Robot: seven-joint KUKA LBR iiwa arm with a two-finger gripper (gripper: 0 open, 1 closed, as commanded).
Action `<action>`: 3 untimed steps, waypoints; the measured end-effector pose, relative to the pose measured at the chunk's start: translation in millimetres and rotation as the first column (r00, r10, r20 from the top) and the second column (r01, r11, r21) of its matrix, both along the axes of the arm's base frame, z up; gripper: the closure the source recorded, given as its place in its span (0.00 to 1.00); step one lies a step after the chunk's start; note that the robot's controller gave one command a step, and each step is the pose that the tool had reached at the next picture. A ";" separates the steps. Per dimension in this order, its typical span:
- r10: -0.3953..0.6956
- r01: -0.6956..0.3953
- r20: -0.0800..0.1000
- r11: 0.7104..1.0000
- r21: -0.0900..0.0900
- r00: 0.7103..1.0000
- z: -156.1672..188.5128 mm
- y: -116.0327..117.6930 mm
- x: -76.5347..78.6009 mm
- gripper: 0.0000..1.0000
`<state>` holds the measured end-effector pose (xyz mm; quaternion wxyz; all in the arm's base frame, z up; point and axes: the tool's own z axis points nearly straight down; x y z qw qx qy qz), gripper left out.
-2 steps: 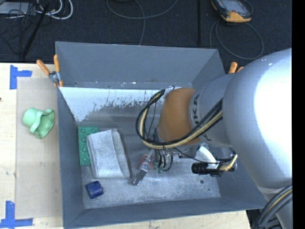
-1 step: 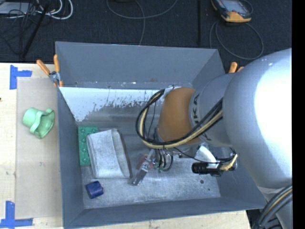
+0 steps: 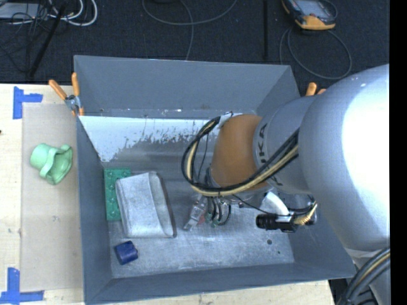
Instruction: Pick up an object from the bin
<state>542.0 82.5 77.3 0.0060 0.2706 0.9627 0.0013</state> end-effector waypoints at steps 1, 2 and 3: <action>0.006 -0.006 -0.012 1.000 0.001 1.000 16.8 0.0 0.1 1.00; 0.011 -0.011 -0.013 1.000 0.001 1.000 29.9 -0.1 0.3 1.00; 0.017 -0.017 -0.006 1.000 0.001 1.000 102.7 0.0 1.6 1.00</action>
Offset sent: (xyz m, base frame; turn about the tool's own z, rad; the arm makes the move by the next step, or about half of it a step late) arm 0.0000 0.0000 0.0166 0.0000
